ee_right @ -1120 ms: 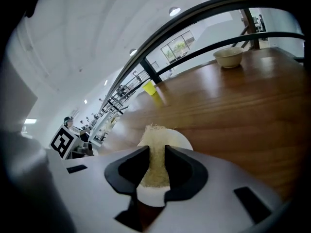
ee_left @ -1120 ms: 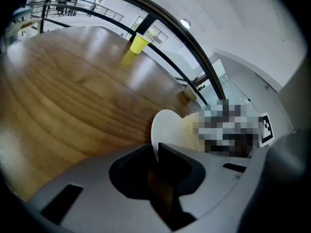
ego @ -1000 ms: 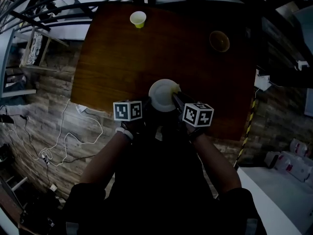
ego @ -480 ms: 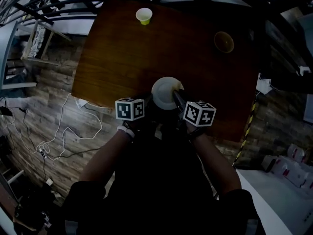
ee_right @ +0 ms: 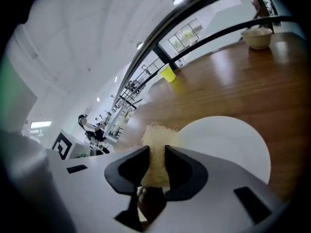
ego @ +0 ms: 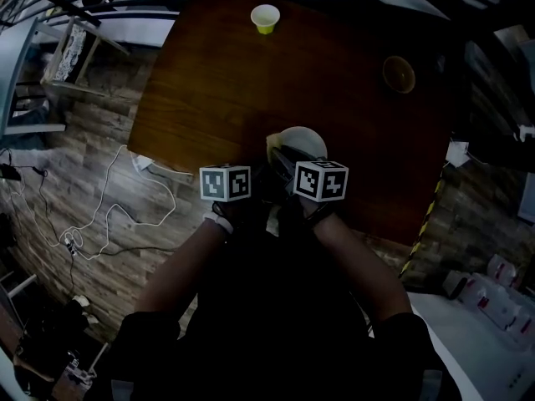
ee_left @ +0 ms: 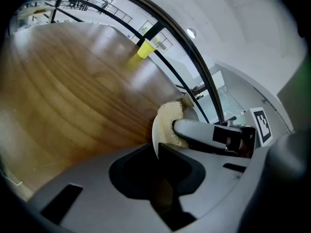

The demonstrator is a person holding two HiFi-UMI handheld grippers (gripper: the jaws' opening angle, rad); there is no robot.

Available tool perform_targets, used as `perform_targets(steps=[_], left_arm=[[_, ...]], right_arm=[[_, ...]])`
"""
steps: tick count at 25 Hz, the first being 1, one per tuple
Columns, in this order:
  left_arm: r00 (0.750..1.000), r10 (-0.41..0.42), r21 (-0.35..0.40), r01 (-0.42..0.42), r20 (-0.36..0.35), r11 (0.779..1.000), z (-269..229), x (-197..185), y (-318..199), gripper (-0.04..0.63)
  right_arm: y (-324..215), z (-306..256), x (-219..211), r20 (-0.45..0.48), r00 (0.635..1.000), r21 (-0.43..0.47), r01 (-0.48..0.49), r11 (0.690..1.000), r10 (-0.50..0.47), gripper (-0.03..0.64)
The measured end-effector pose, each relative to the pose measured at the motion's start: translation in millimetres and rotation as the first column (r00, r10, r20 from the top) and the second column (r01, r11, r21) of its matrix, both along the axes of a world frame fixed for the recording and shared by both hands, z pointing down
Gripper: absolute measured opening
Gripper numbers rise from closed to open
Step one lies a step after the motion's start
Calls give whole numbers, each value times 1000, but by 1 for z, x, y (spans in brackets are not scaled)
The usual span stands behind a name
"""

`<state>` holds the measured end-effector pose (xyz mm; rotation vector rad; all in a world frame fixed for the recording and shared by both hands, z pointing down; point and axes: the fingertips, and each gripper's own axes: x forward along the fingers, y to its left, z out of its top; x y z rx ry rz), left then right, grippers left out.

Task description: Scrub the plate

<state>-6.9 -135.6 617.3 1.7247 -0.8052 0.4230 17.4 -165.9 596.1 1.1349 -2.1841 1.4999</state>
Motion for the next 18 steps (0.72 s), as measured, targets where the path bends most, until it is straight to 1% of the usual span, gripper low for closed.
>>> perform_targets(steps=[2, 3, 5, 8, 13, 18], left_arm=[[1000, -18, -5, 17, -13, 1000, 1, -5, 1, 49], [1000, -23, -7, 23, -20, 1000, 2, -7, 2, 49], [999, -22, -7, 22, -25, 1000, 3, -8, 2, 49], [1000, 2, -9, -2, -11, 1000, 5, -6, 2, 49], [998, 57, -25, -57, 29, 998, 12, 3, 6, 49], [998, 58, -27, -57, 29, 998, 12, 4, 6, 49]], right_arm=[[1, 2, -2, 34, 999, -19, -21, 1000, 21, 109], [2, 2, -2, 37, 999, -19, -23, 1000, 23, 109], [5, 2, 0, 22, 1000, -14, -19, 1000, 19, 109], [9, 2, 10, -4, 1000, -8, -26, 1000, 26, 110], [20, 2, 46, -31, 996, -5, -87, 996, 87, 110], [32, 1, 89, -53, 984, -2, -168, 986, 168, 109]])
